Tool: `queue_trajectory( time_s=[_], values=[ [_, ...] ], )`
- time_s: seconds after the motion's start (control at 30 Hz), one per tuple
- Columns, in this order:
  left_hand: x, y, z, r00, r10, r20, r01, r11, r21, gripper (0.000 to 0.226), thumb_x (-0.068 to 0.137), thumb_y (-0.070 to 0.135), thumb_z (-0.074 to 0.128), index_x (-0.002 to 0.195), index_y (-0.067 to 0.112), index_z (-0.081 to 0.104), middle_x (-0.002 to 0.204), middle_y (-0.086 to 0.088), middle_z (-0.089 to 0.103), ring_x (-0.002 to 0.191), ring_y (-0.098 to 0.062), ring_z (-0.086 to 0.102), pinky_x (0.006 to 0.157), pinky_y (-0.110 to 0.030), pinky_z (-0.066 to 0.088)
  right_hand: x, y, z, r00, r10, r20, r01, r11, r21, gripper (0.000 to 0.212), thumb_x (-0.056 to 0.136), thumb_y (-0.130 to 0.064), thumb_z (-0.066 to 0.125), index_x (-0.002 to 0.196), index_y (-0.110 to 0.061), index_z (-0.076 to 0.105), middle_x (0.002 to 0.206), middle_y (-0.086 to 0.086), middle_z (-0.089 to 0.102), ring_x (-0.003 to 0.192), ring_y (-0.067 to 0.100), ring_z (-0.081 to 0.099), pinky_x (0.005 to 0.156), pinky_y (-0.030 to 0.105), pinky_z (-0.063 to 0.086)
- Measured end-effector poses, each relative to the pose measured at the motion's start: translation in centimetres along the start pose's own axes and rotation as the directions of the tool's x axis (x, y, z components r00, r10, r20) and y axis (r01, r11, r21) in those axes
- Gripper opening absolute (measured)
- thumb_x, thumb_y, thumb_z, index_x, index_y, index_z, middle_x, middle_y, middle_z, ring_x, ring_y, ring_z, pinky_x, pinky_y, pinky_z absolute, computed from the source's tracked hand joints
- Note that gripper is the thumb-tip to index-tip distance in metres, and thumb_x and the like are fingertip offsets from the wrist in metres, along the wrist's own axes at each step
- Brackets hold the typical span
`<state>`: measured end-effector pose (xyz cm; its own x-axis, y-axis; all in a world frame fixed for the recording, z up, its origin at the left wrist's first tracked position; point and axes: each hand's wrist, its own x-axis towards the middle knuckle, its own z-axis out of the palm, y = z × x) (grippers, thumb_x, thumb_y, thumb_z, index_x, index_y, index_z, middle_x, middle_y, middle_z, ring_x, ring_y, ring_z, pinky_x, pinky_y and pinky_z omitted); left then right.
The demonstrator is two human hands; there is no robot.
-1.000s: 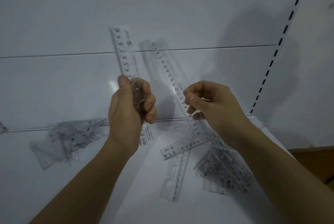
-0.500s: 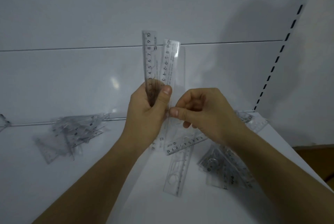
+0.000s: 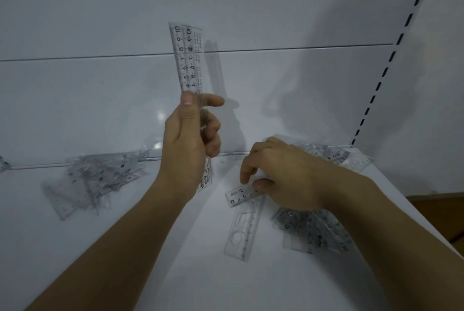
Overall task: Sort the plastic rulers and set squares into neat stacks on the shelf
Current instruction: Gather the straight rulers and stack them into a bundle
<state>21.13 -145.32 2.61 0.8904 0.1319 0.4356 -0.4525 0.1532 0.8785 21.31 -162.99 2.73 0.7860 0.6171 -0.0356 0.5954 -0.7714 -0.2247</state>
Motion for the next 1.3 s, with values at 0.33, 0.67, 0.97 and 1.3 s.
queue_trajectory(
  time_s=[0.33, 0.67, 0.97, 1.3],
  values=[
    [-0.3, -0.4, 0.3, 0.979, -0.201, 0.026, 0.200, 0.979, 0.021, 0.049, 0.107, 0.045, 0.024, 0.087, 0.014, 0.054, 0.061, 0.004, 0.044, 0.045, -0.012, 0.032, 0.044, -0.022, 0.030, -0.8, 1.6, -0.9, 0.988, 0.153, -0.017, -0.154, 0.987, -0.041, 0.050, 0.085, -0.059, 0.065, 0.129, -0.038, 0.055, 0.114, -0.012, 0.049, 0.110, 0.012, 0.045, 0.099, 0.043, 0.043],
    [-0.4, -0.3, 0.3, 0.966, -0.249, 0.067, 0.248, 0.968, 0.033, 0.050, 0.107, 0.043, 0.026, 0.093, 0.007, 0.057, 0.063, 0.001, 0.041, 0.044, -0.012, 0.028, 0.043, -0.022, 0.025, -0.3, 2.9, -0.6, 0.985, 0.151, -0.081, -0.133, 0.972, 0.194, 0.044, 0.087, -0.023, 0.076, 0.127, -0.036, 0.063, 0.119, -0.008, 0.052, 0.095, 0.006, 0.059, 0.081, 0.021, 0.046],
    [-0.7, -0.3, 0.3, 0.948, -0.306, 0.088, 0.300, 0.951, 0.075, 0.053, 0.107, 0.042, 0.027, 0.103, 0.003, 0.062, 0.064, 0.000, 0.042, 0.045, -0.012, 0.030, 0.044, -0.024, 0.027, -0.2, 2.2, 0.4, 0.991, 0.123, -0.049, -0.121, 0.992, 0.027, 0.034, 0.098, -0.016, 0.051, 0.122, -0.041, 0.051, 0.134, -0.004, 0.037, 0.125, 0.021, 0.036, 0.097, 0.046, 0.037],
    [-0.1, 0.6, -0.8, 0.937, -0.262, 0.231, 0.287, 0.954, -0.081, 0.053, 0.103, 0.050, 0.030, 0.116, 0.010, 0.063, 0.068, -0.002, 0.041, 0.050, -0.013, 0.024, 0.044, -0.021, 0.026, -0.1, 2.3, 0.6, 0.994, 0.107, -0.036, -0.106, 0.994, 0.034, 0.041, 0.095, -0.009, 0.050, 0.124, -0.039, 0.051, 0.137, -0.012, 0.043, 0.141, 0.014, 0.018, 0.114, 0.061, 0.016]
  ],
)
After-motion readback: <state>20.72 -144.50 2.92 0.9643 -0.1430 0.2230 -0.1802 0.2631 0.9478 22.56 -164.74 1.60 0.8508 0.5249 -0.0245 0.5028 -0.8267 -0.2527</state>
